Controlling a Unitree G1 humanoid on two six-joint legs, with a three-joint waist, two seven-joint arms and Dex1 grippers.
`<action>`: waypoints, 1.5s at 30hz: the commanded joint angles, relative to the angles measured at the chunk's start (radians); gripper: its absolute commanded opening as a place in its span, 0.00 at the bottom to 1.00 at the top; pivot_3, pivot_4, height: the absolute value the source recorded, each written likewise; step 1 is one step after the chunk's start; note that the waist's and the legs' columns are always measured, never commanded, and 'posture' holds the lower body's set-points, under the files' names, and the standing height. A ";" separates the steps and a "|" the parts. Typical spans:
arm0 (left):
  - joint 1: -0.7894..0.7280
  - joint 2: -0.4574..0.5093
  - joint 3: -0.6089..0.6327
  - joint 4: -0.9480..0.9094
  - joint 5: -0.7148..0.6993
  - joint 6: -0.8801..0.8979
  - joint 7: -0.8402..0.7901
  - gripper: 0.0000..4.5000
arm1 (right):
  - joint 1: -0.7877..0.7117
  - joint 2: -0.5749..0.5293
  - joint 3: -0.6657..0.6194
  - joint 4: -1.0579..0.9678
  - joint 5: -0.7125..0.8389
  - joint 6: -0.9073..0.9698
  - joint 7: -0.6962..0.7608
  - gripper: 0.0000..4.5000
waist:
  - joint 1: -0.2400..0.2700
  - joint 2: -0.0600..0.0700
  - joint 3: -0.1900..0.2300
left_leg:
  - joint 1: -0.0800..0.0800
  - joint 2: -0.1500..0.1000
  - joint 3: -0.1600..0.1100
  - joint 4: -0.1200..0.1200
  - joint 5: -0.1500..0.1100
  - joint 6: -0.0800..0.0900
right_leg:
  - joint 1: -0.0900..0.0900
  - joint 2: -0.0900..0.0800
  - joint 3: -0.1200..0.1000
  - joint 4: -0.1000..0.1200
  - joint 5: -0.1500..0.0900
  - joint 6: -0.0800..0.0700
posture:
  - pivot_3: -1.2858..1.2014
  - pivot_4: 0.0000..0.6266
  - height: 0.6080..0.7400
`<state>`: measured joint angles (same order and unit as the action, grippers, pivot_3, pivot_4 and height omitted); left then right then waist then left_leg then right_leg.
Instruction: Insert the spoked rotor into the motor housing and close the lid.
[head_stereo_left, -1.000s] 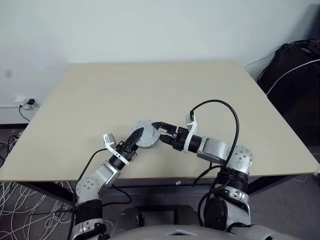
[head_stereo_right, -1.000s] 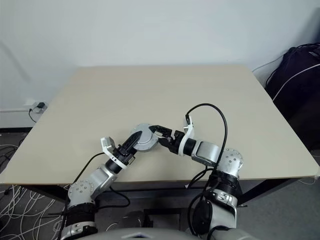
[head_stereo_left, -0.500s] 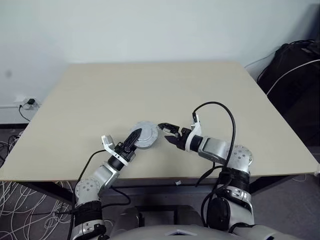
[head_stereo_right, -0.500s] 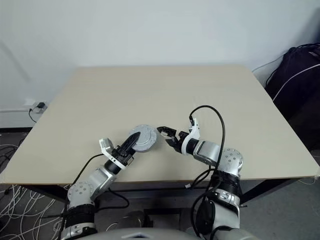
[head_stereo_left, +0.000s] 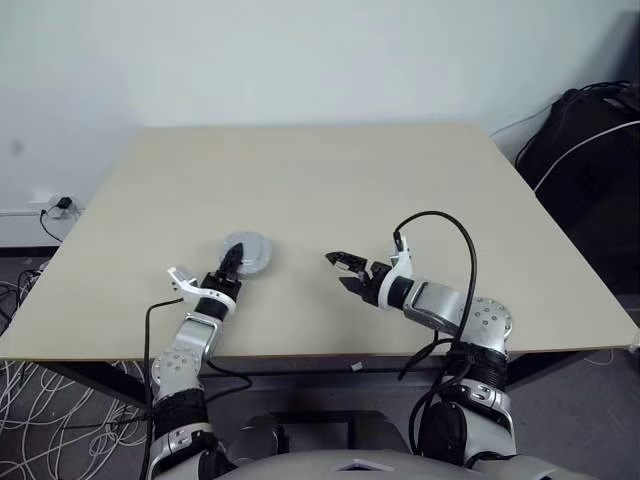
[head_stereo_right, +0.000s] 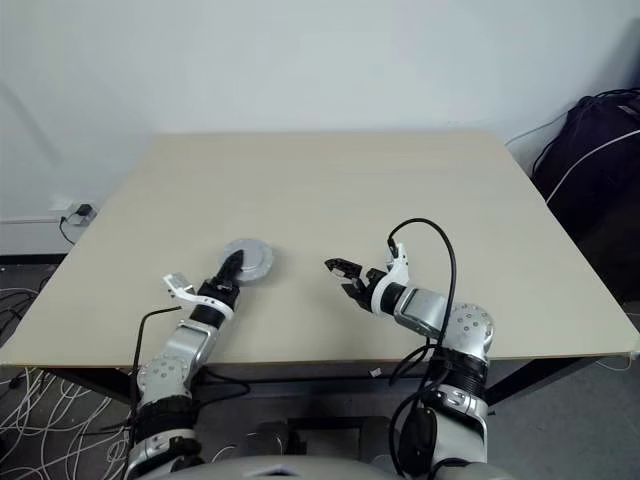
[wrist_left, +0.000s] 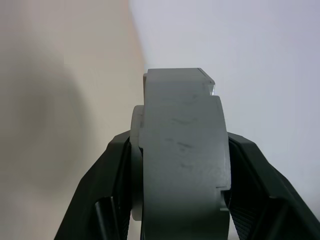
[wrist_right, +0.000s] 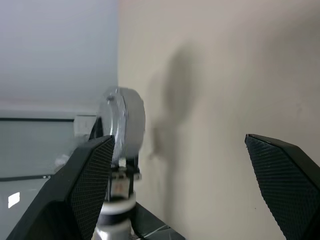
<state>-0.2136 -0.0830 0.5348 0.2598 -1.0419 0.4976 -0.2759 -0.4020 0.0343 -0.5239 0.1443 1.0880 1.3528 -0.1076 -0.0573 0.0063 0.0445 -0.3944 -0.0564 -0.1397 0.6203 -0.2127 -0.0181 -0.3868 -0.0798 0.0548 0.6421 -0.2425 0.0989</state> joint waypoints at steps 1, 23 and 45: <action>-0.060 -0.002 0.028 0.005 0.005 -0.085 0.020 0.47 | -0.001 -0.001 0.012 -0.026 0.015 -0.011 0.012 1.00 | -0.001 0.000 0.000 | 0.000 0.000 0.000 0.000 0.000 0.000 | 0.000 0.000 0.000 0.000 0.000 0.000 | 0.52 0.00 1.00; -0.129 -0.008 0.133 0.119 0.065 -0.350 0.296 0.47 | 0.001 -0.018 0.034 -0.020 0.011 -0.010 0.036 1.00 | 0.002 -0.001 0.000 | 0.000 0.000 -0.001 0.002 0.000 0.000 | 0.002 0.001 0.000 0.000 0.002 0.002 | 0.52 0.00 1.00; -0.090 -0.003 0.117 0.157 0.120 -0.333 0.388 0.99 | 0.003 -0.027 0.048 -0.015 0.008 -0.018 0.045 1.00 | -0.005 0.005 -0.005 | 0.011 0.001 0.000 0.004 0.000 0.000 | 0.012 0.001 0.000 0.000 -0.002 0.002 | 0.52 0.00 1.00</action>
<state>-0.3226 -0.0862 0.6539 0.4195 -0.9403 0.1574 0.0872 -0.3872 0.0073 -0.4794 0.1444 1.0833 1.3410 -0.0785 -0.0625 0.0114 0.0396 -0.3838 -0.0559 -0.1396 0.6246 -0.2131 -0.0181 -0.3747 -0.0790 0.0547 0.6417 -0.2446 0.1009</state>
